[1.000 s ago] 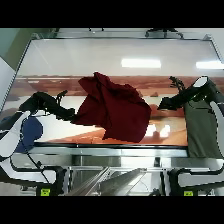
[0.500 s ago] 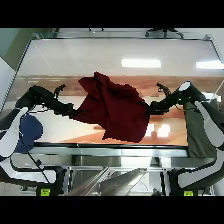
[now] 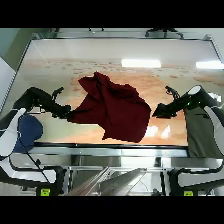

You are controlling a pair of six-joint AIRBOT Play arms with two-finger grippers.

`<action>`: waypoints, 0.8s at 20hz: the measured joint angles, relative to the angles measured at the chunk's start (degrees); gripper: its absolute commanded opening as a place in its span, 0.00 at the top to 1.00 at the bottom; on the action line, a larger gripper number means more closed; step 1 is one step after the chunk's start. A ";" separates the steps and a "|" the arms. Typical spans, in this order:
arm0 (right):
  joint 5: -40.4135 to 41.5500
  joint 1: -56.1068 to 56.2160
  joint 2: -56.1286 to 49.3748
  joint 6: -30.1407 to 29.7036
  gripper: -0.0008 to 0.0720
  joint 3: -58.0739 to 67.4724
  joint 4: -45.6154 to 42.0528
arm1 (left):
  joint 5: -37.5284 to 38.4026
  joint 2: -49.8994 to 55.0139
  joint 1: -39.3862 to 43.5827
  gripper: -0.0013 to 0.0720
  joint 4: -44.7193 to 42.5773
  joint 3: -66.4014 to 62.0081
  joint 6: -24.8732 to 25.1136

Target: Fold the shirts.

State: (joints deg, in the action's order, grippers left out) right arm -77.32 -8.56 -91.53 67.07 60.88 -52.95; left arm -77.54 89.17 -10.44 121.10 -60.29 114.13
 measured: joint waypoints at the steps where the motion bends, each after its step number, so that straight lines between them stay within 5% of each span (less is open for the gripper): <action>1: 0.90 -0.15 0.74 0.00 0.49 -2.89 0.98 | -0.22 0.00 -0.15 0.96 0.00 0.00 0.02; 6: 6.08 3.82 2.40 -2.67 0.50 -14.84 10.56 | -0.52 0.00 -0.35 0.96 0.02 0.00 0.11; 8: 8.96 6.80 2.56 -3.61 0.88 -16.72 13.00 | -0.70 0.00 -0.39 0.96 0.07 0.00 0.11; 10: 10.67 8.98 2.80 -5.09 0.97 -17.25 14.88 | -0.81 -0.24 -0.39 0.96 0.09 0.00 0.11; 16: 3.02 7.34 15.69 -6.91 0.96 -8.44 20.48 | -7.98 -9.68 -3.54 0.96 7.54 -5.07 4.76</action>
State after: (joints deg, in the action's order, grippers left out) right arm -74.30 -1.21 -75.83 60.16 52.45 -32.47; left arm -85.52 79.48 -13.98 128.64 -65.36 118.89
